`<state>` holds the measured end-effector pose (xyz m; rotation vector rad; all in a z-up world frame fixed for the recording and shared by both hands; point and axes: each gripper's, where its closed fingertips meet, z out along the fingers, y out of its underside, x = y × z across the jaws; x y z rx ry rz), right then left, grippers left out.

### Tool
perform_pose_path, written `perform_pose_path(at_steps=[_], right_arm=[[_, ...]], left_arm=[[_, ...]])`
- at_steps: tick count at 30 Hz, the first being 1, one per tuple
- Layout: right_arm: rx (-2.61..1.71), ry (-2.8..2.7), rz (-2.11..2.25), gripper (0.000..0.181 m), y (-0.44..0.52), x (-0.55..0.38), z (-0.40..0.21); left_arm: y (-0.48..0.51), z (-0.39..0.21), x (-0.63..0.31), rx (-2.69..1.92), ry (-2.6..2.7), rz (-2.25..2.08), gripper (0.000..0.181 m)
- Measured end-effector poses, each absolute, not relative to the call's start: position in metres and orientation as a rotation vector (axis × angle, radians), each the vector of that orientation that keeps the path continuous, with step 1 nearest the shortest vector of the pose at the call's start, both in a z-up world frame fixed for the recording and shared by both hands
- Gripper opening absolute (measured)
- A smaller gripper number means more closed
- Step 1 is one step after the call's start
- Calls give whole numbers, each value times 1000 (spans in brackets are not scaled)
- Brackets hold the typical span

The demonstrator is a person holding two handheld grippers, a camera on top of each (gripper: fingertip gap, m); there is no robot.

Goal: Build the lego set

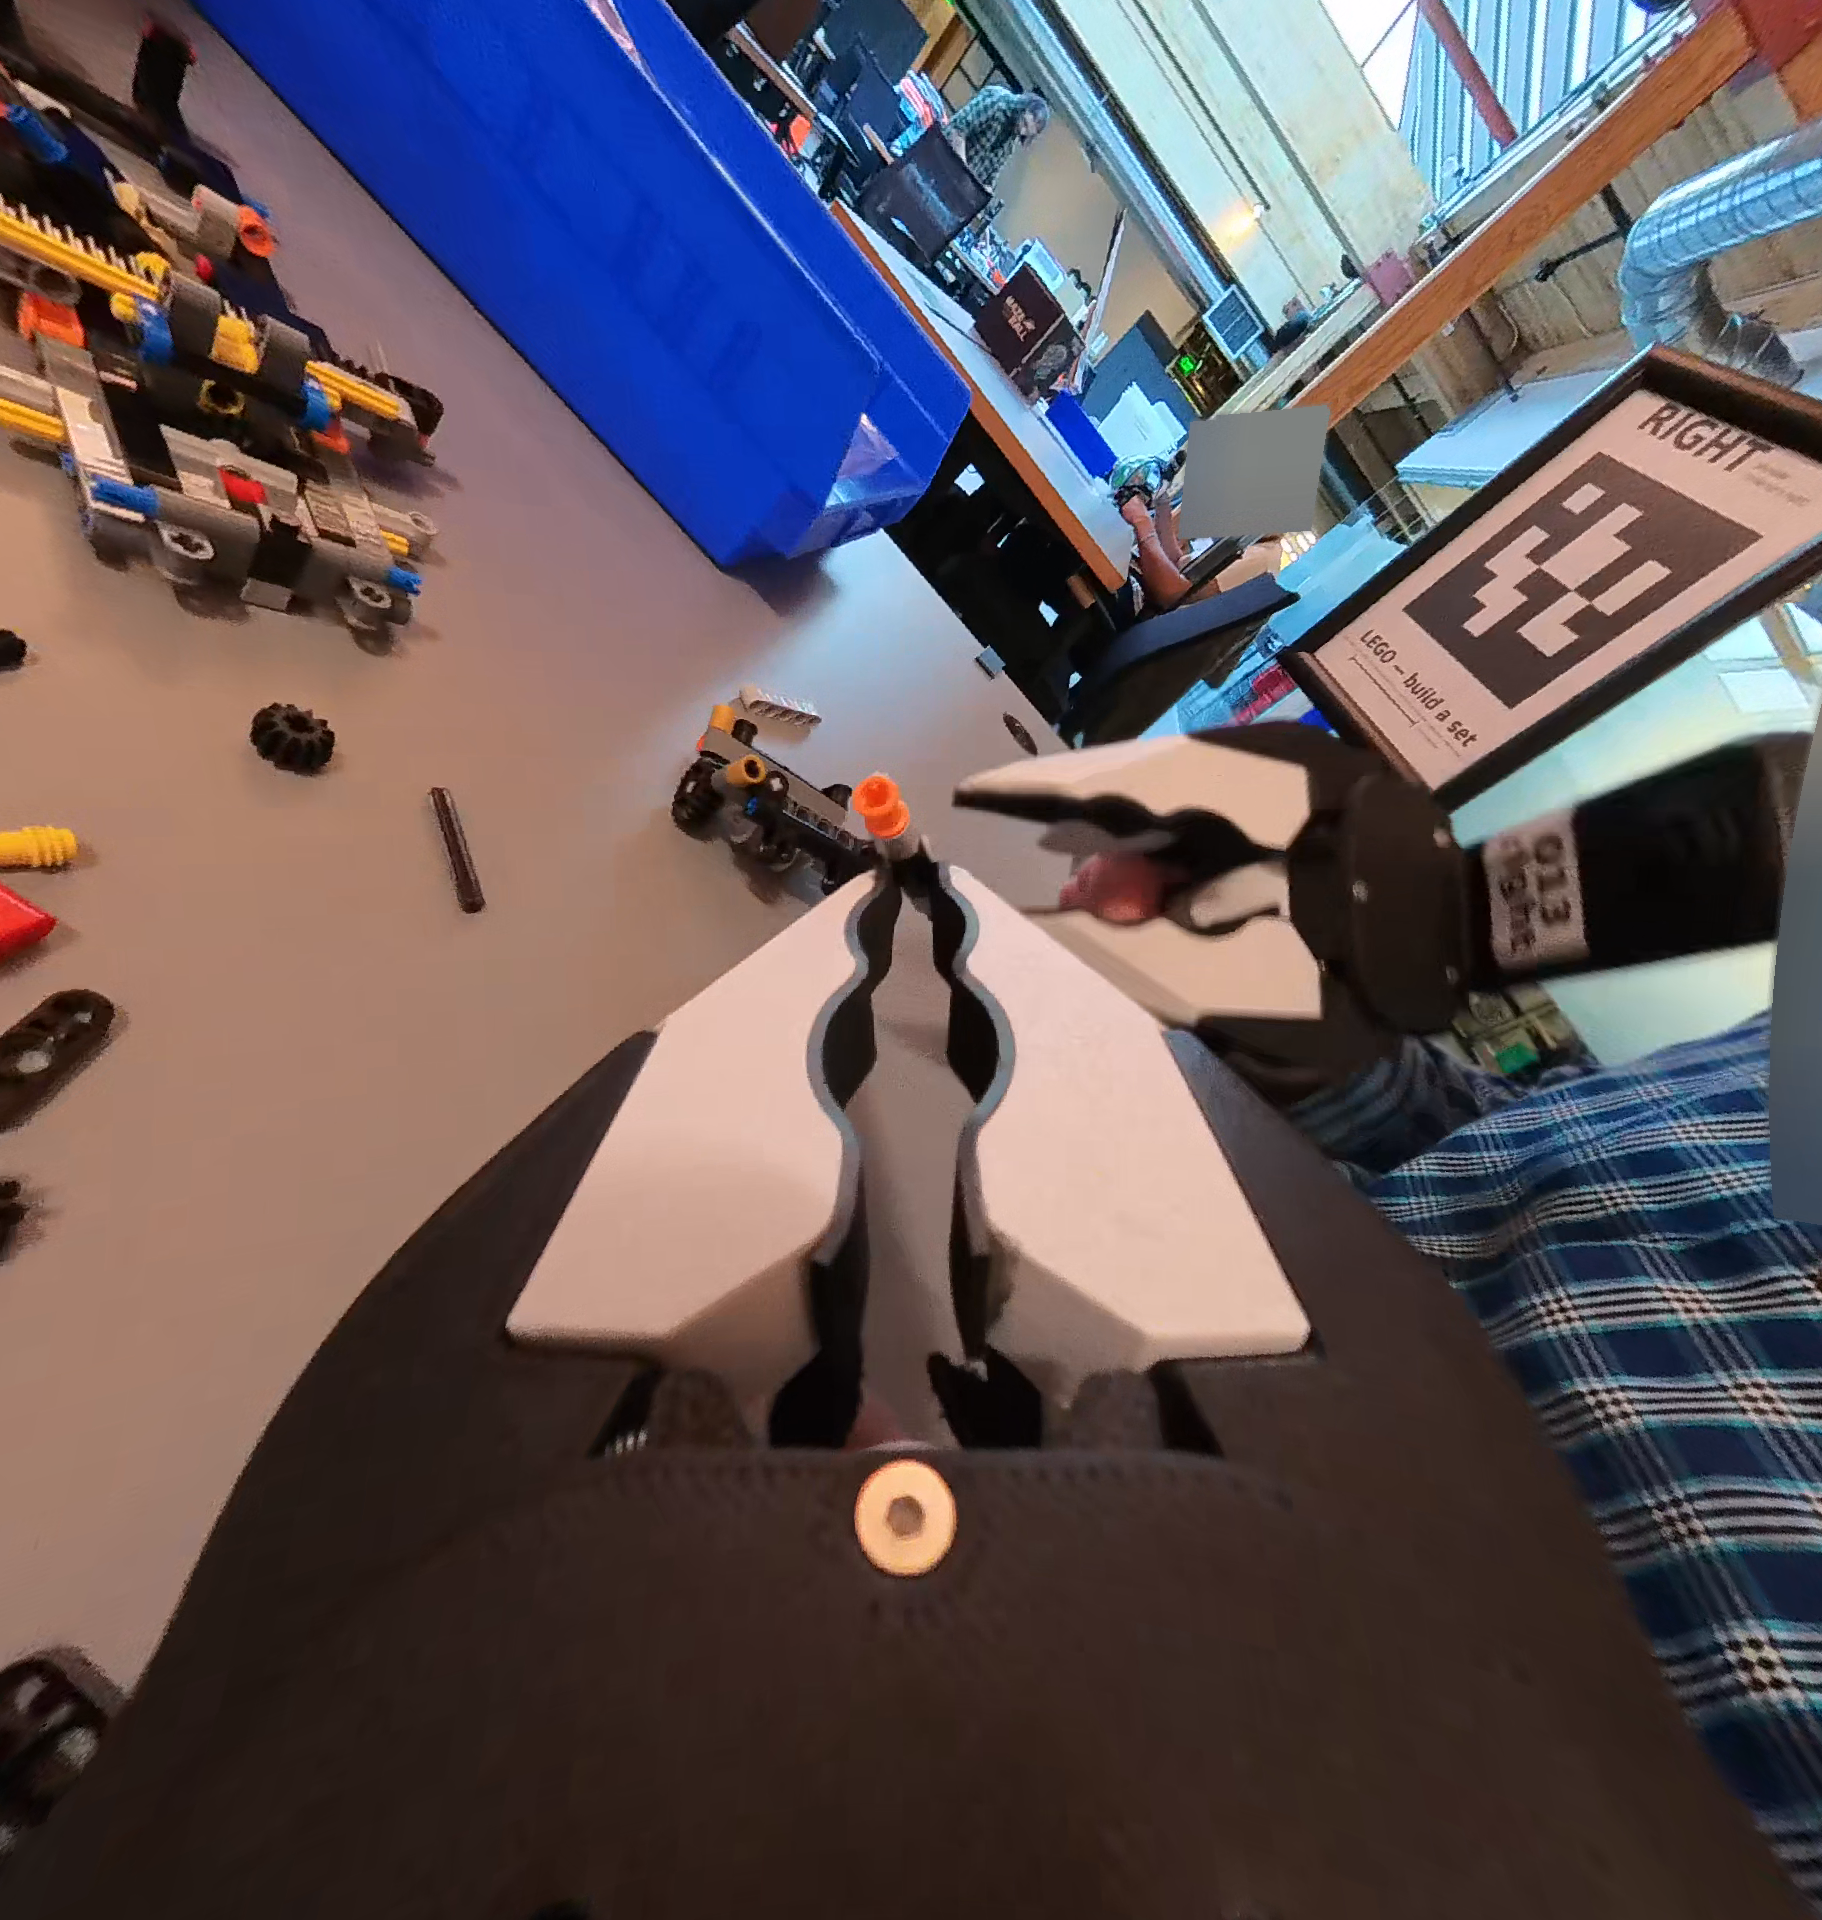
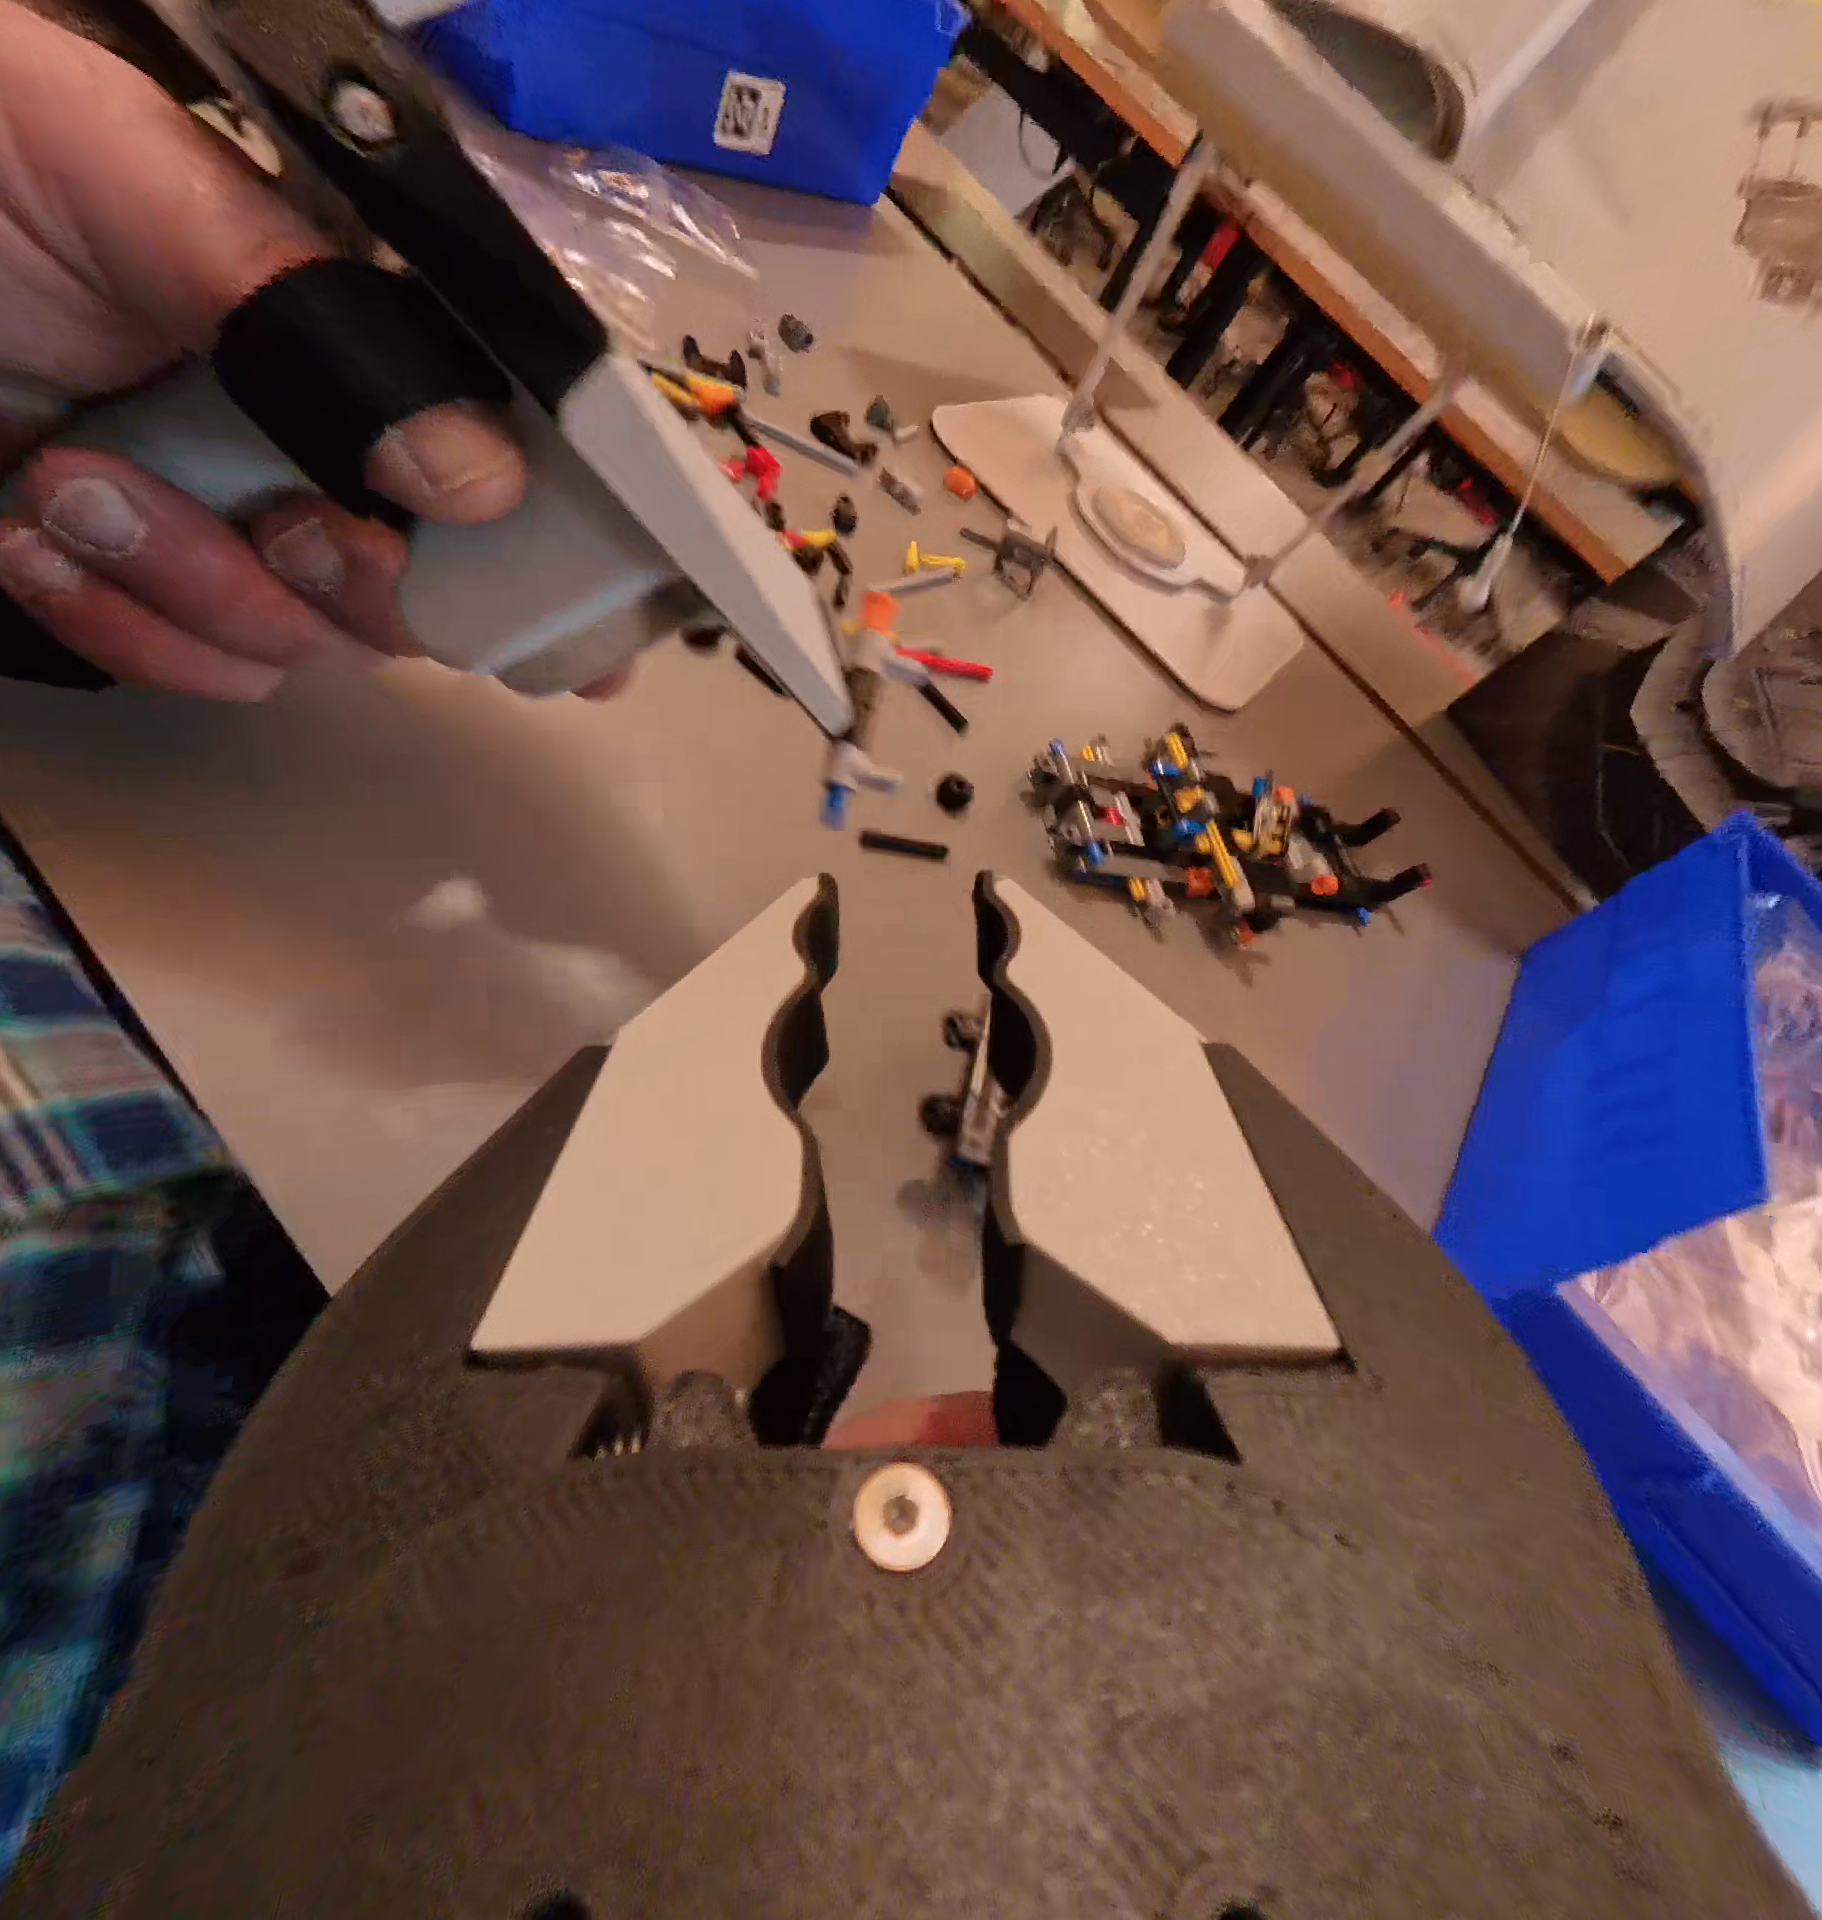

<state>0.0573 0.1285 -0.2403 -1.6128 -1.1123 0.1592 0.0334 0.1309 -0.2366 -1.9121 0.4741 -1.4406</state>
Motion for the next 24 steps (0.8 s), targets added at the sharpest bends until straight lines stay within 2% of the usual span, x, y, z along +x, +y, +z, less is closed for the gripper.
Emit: perform_pose_path(at_steps=[1, 6, 10, 19, 24], right_arm=[[-1642, -1125, 184, 22, 132, 68, -243], [-1737, -1201, 218, 16, 145, 103, -266], [-1798, -1244, 275, 25, 143, 101, -285], [-1792, -1272, 326, 18, 138, 82, -295], [-1792, -1354, 341, 22, 130, 68, -304]], left_arm=[[131, -237, 34, -1917, 468, -1448, 4], [131, -248, 37, -1985, 482, -1430, 4], [132, -256, 39, -2037, 464, -1428, 4], [134, -266, 39, -2103, 453, -1413, 4], [137, -271, 39, -2134, 451, -1396, 4]])
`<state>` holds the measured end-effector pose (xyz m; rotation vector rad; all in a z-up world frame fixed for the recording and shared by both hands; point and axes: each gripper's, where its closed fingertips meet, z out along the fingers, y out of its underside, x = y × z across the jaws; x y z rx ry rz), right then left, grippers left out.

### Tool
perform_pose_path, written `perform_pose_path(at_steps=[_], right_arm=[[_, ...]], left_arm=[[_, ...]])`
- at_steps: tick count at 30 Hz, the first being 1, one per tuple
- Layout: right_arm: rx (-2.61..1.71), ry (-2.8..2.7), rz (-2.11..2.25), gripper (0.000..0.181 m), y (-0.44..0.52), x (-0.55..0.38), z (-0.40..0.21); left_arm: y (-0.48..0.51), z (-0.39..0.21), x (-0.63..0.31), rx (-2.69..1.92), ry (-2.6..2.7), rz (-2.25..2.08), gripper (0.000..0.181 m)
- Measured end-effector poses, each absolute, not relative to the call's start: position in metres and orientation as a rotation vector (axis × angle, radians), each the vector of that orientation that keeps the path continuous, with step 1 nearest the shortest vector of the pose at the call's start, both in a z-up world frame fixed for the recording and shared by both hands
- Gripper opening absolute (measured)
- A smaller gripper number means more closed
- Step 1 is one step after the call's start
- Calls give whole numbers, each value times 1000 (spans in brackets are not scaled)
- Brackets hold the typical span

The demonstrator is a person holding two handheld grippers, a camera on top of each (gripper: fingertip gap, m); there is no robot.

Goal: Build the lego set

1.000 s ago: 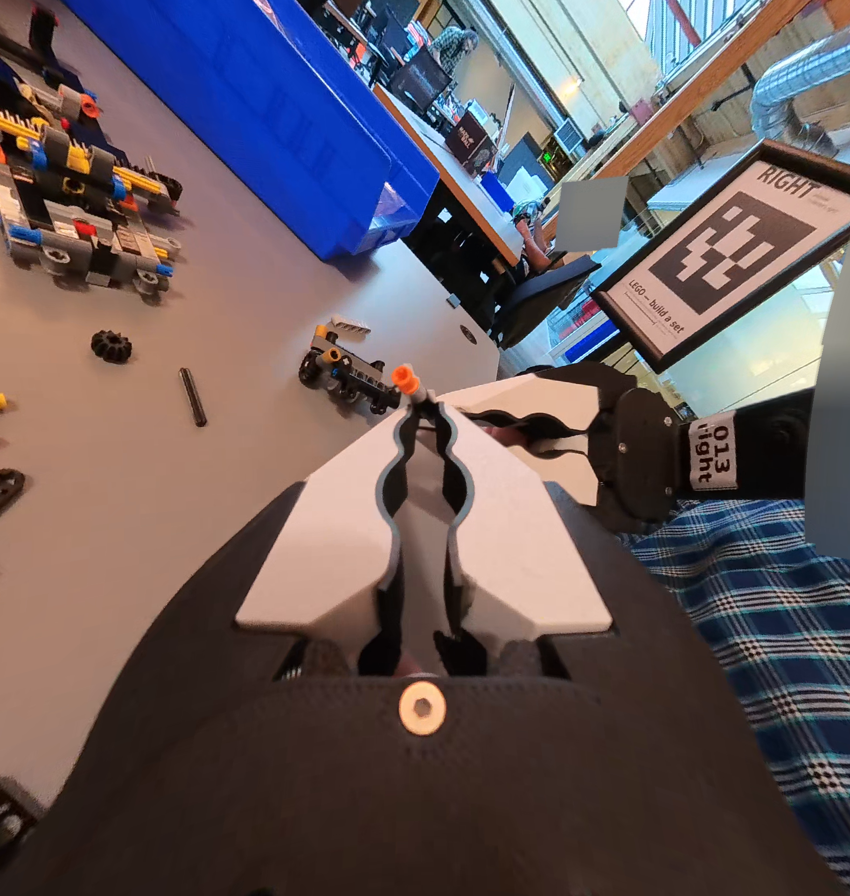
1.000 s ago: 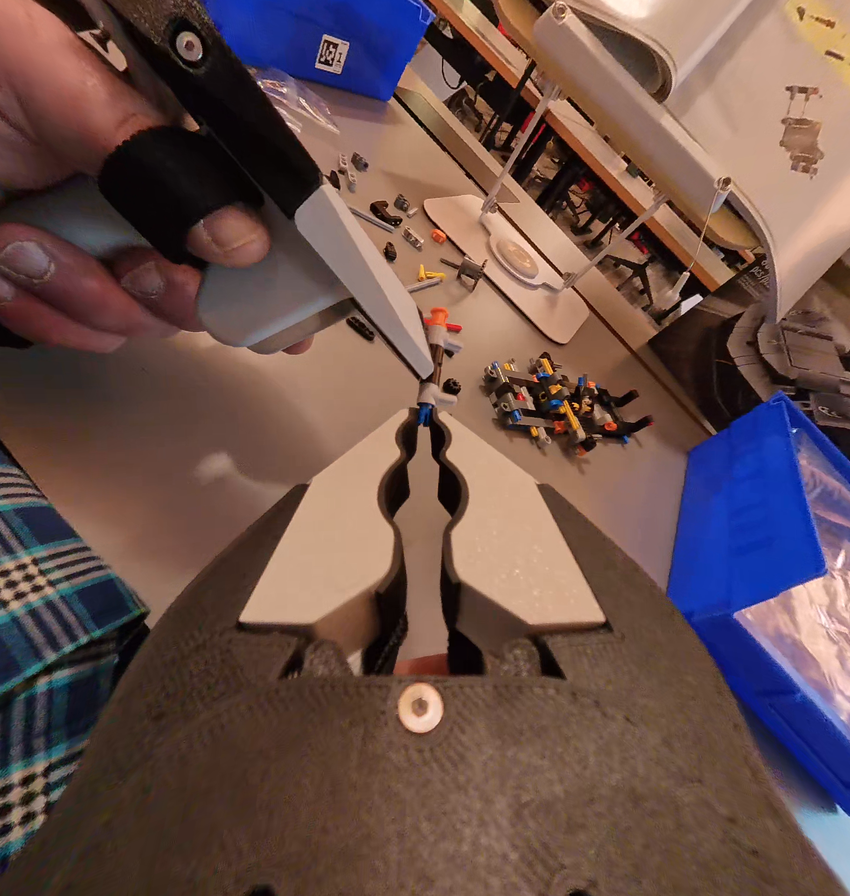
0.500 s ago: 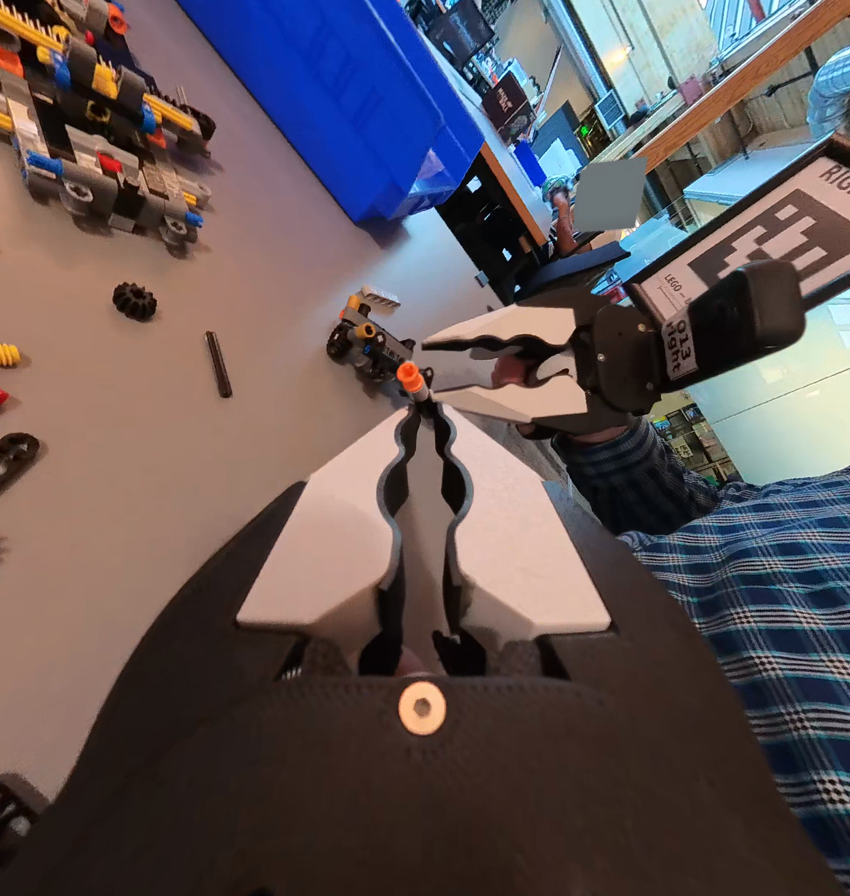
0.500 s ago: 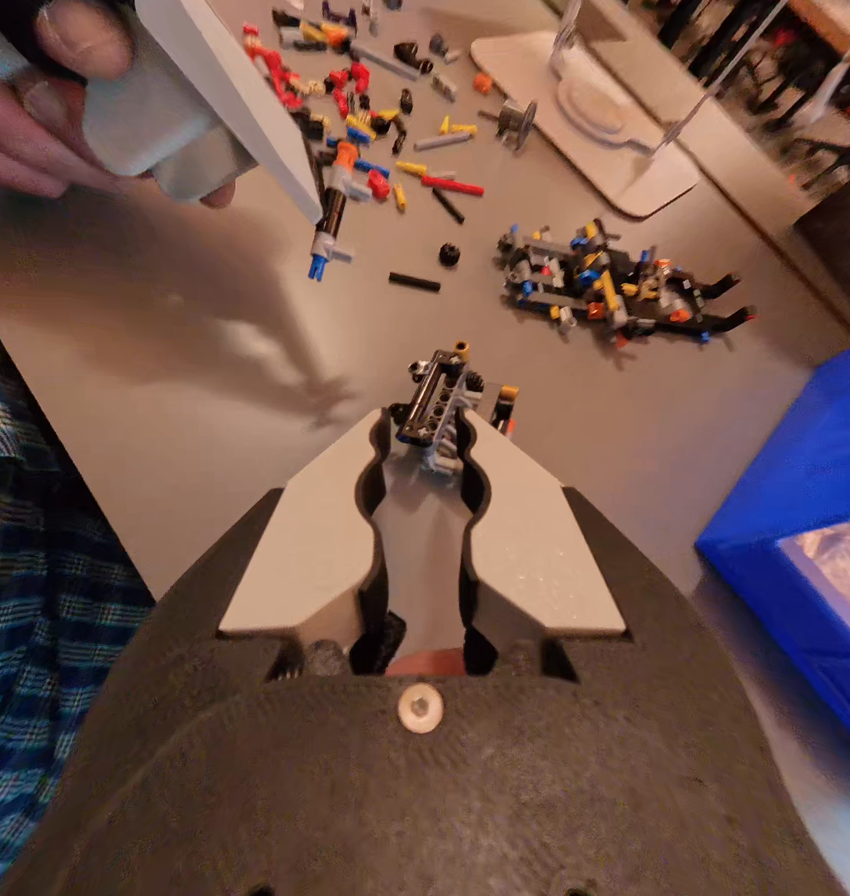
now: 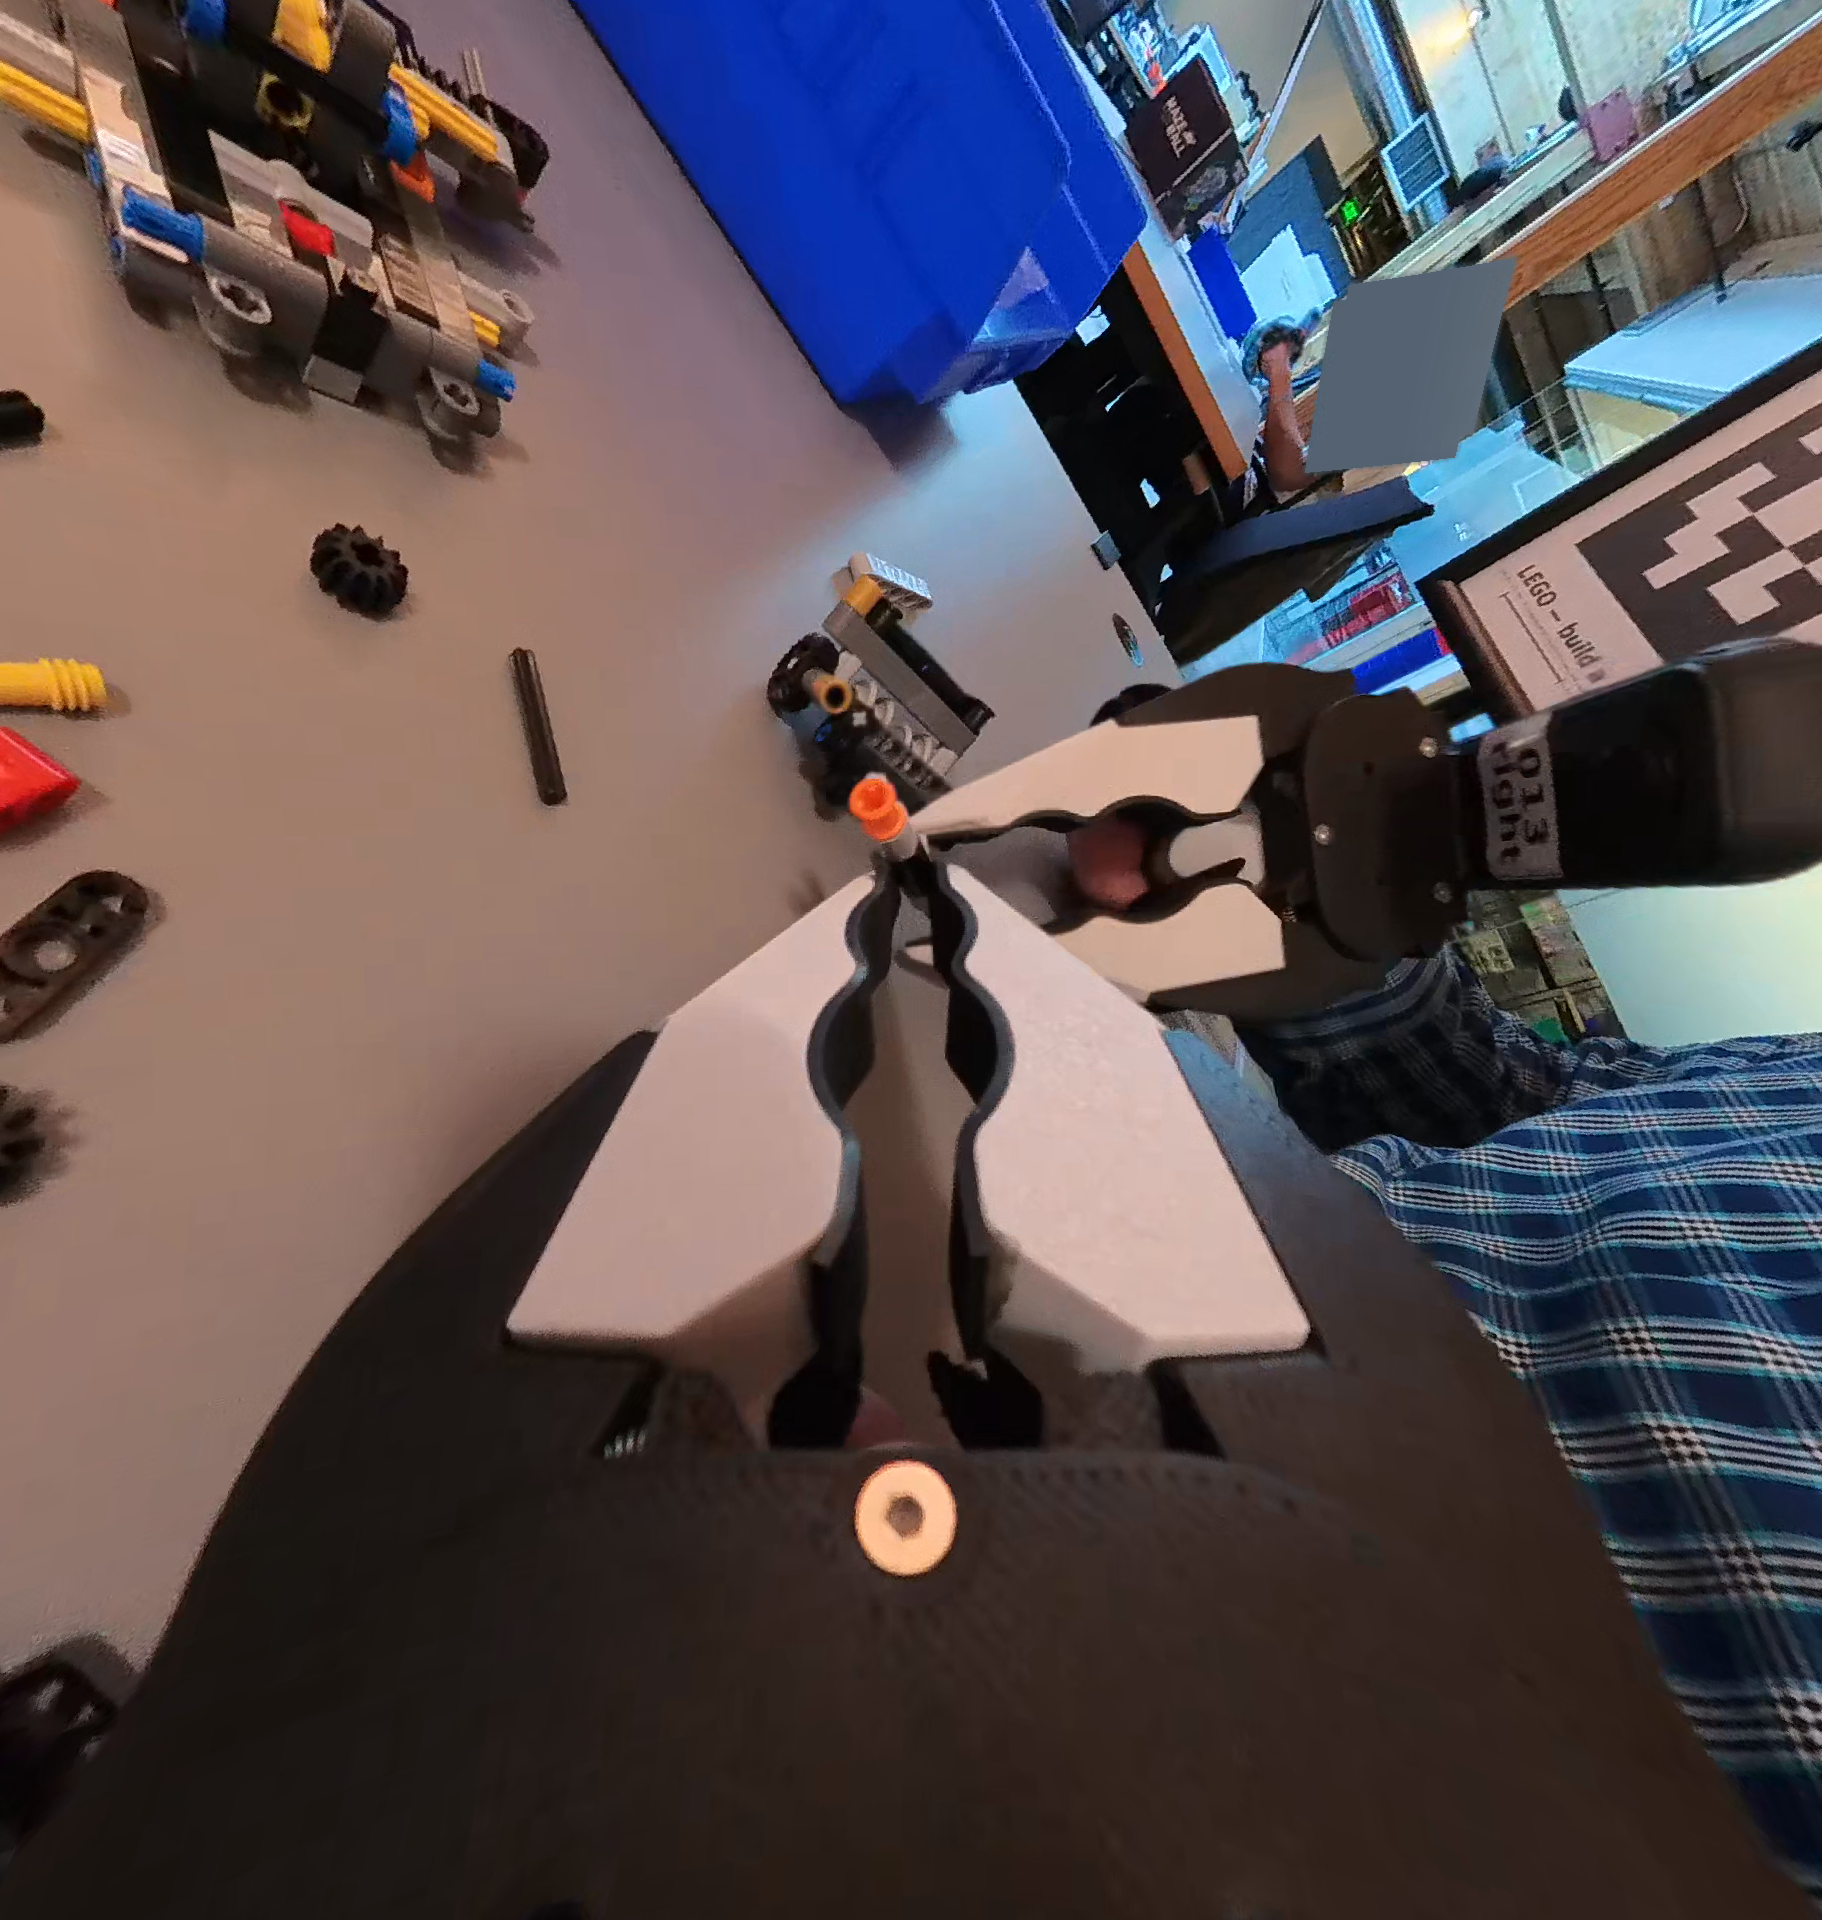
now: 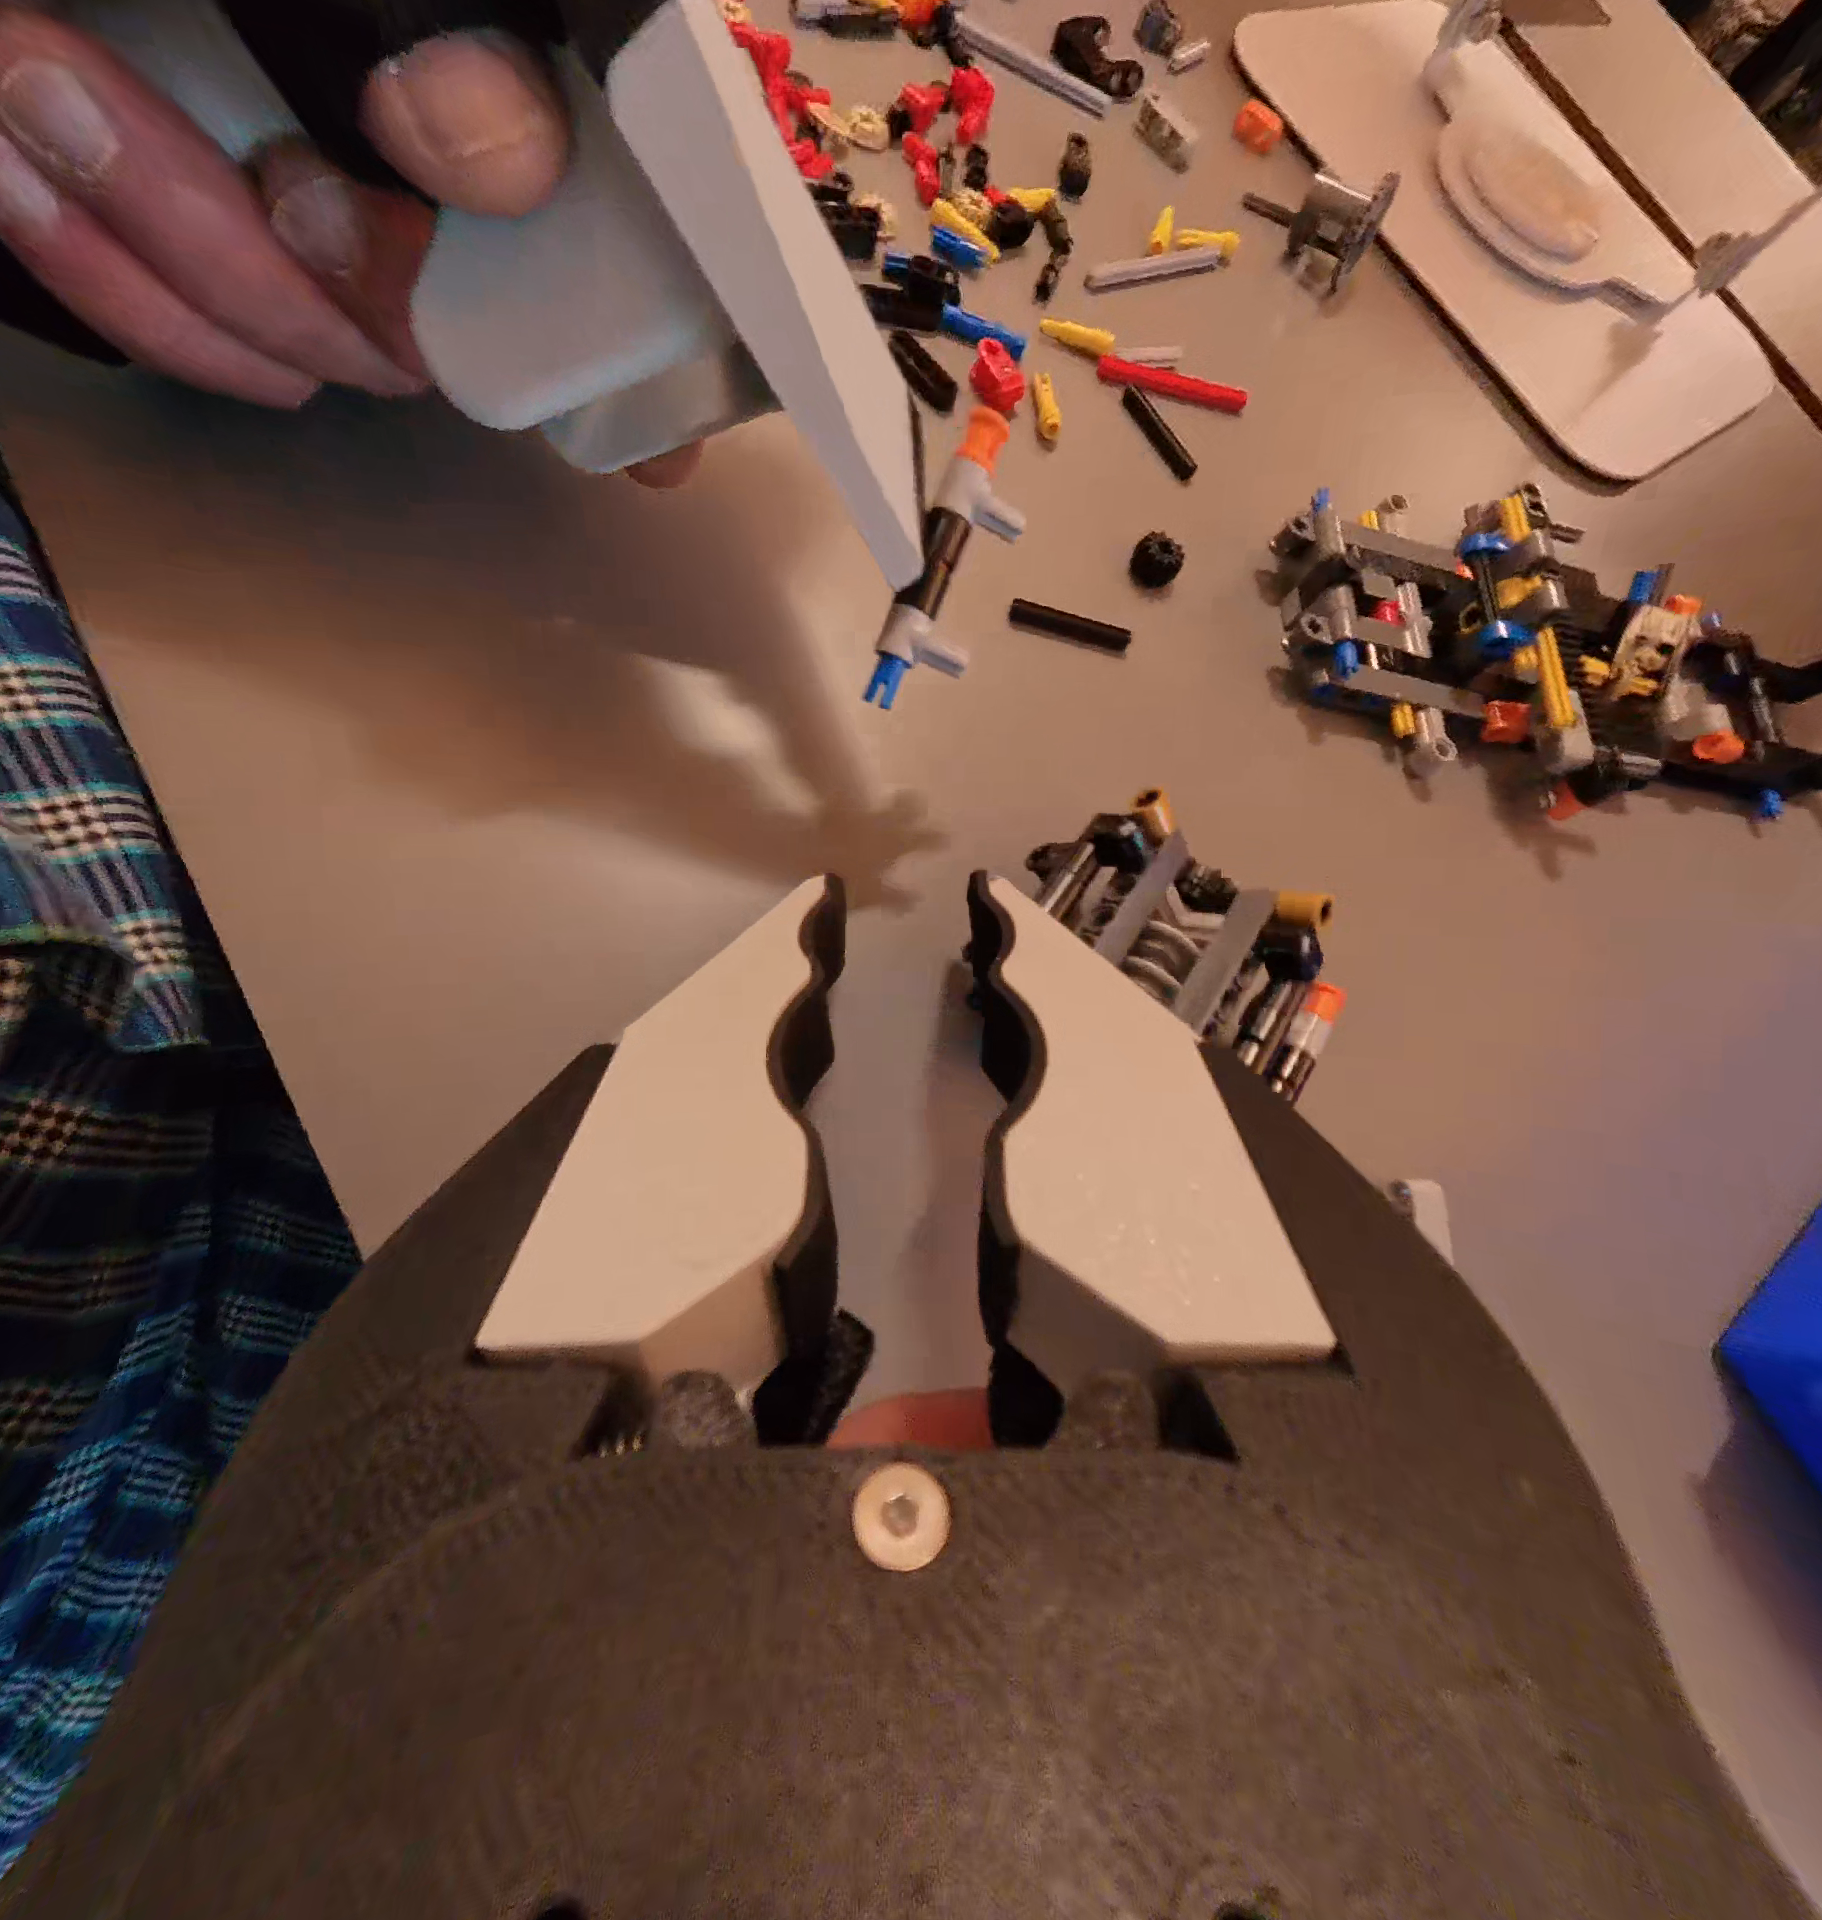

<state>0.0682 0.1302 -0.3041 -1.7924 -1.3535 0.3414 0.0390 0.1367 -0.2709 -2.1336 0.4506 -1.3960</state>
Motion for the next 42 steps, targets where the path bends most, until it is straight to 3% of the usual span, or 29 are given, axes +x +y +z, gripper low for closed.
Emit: perform_pose_path(at_steps=[8, 15, 24, 27, 34, 39, 42], right_arm=[[-1780, -1294, 338, 36, 154, 109, -269], [-1912, -1453, 327, 52, 166, 139, -305], [-1897, -1405, 434, 30, 150, 100, -306], [-1864, -1443, 444, 37, 138, 91, -300], [-1602, -1704, 415, 76, 146, 79, -288], [-1424, -2000, 485, 78, 144, 54, -291], [-1381, -2121, 581, 71, 142, 48, -300]], left_arm=[[136, -272, 50, -2155, 469, -1421, 4], [137, -273, 61, -2165, 493, -1444, 4], [141, -277, 52, -2201, 483, -1428, 4], [139, -278, 43, -2220, 471, -1423, 4], [131, -281, 30, -2249, 525, -1397, 4], [126, -281, 32, -2253, 534, -1418, 4], [123, -281, 34, -2256, 544, -1442, 4]])
